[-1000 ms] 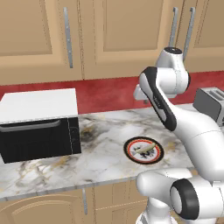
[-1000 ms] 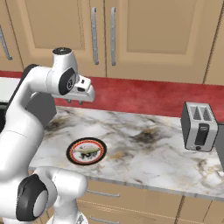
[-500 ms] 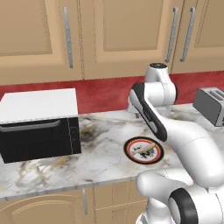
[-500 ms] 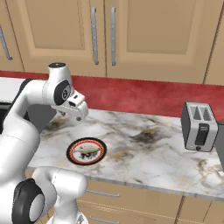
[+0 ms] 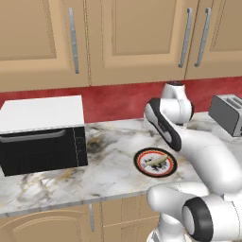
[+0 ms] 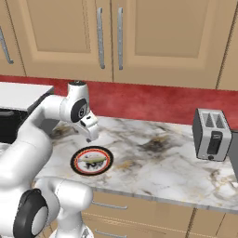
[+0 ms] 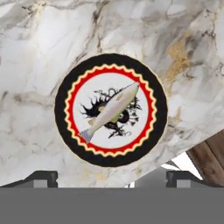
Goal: Place the fish on the counter behind the older fish on the same shelf of the fridge to maintain FIFO order. Close the fridge door when finished.
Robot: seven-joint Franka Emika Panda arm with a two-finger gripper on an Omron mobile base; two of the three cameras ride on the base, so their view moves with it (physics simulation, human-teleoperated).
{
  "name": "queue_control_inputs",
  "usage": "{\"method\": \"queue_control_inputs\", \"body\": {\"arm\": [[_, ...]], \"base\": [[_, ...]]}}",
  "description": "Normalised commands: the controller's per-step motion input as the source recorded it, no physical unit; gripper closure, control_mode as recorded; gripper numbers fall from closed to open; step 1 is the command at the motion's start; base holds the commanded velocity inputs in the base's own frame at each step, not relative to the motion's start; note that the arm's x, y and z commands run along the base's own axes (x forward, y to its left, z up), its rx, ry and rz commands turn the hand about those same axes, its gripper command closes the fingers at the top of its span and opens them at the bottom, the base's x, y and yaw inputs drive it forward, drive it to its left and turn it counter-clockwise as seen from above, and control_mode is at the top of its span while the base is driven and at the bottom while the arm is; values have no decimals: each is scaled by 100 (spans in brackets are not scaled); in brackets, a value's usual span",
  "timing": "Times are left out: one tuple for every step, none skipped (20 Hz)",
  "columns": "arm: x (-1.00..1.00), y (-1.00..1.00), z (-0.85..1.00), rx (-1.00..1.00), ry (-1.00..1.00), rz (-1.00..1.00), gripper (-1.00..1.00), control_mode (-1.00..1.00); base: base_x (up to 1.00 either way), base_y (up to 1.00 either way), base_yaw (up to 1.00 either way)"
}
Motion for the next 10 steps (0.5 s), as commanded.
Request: {"method": "queue_control_inputs", "body": {"arm": [[21, -29, -59, 14, 7, -12, -100, -100], [30, -24, -61, 13, 9, -13, -100, -100], [37, -19, -66, 10, 12, -13, -100, -100], [44, -11, -67, 9, 14, -11, -100, -100], [46, -1, -61, 7, 14, -9, -100, -100], [44, 0, -42, 2, 10, -7, -100, -100], [41, 0, -46, 0, 12, -6, -100, -100], [37, 0, -46, 0, 13, -5, -100, -100], [32, 0, -45, 0, 12, -4, -100, -100], [29, 0, -39, 1, 11, -4, -100, -100]], "base": [[0, 0, 0], [0, 0, 0], [0, 0, 0], [0, 0, 0], [0, 0, 0], [0, 0, 0], [0, 0, 0], [0, 0, 0], [0, 0, 0], [0, 0, 0]]}}
